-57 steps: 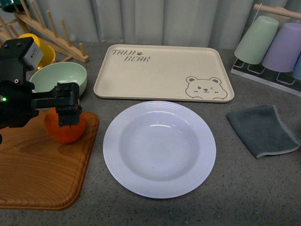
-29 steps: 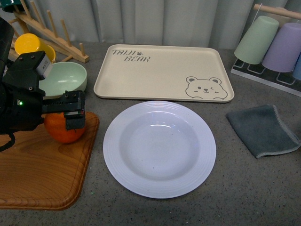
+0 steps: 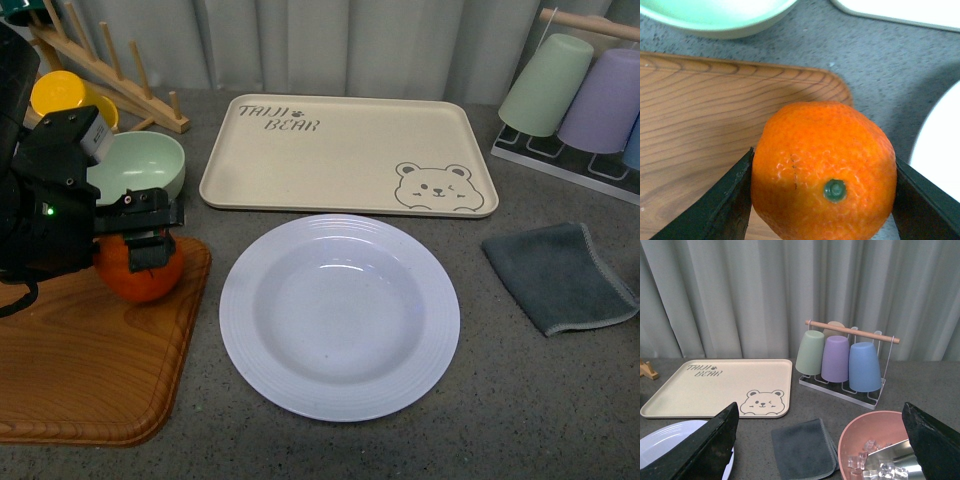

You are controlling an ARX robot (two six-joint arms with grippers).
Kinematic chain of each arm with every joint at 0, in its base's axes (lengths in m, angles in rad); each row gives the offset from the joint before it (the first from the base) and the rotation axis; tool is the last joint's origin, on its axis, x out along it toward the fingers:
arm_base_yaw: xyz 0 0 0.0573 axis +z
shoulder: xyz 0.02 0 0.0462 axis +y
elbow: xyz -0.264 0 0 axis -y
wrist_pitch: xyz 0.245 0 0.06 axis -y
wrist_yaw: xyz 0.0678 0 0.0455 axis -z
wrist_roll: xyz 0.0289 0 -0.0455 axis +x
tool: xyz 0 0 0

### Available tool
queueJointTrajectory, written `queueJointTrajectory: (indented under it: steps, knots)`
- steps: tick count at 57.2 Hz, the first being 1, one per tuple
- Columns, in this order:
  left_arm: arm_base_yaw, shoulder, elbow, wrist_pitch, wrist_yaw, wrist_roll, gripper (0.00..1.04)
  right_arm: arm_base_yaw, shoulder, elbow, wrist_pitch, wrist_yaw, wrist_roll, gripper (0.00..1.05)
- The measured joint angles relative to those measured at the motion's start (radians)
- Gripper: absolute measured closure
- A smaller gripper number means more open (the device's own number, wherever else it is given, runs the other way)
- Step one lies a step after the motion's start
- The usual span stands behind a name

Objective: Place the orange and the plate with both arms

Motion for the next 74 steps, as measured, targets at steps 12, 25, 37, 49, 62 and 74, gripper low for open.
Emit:
queueJointTrajectory:
  steps: [12, 25, 37, 49, 62, 74]
  knots:
    - [-0.125, -0.056, 0.016, -0.007, -0.001, -0.070, 0.38, 0.000, 0.000, 0.000, 0.000, 0.000, 0.000, 0.09]
    - [-0.298, -0.025, 0.056, 0.003, -0.019, -0.156, 0.38, 0.000, 0.000, 0.000, 0.000, 0.000, 0.000, 0.09]
    - [-0.374, 0.044, 0.065, 0.020, -0.034, -0.187, 0.38, 0.000, 0.000, 0.000, 0.000, 0.000, 0.000, 0.09]
    - [-0.415, 0.103, 0.087, 0.043, -0.042, -0.212, 0.38, 0.000, 0.000, 0.000, 0.000, 0.000, 0.000, 0.09]
    - [-0.428, 0.123, 0.106, 0.059, -0.043, -0.211, 0.33, 0.000, 0.000, 0.000, 0.000, 0.000, 0.000, 0.09]
    - [-0.431, 0.122, 0.110, 0.059, -0.049, -0.216, 0.05, 0.000, 0.000, 0.000, 0.000, 0.000, 0.000, 0.09]
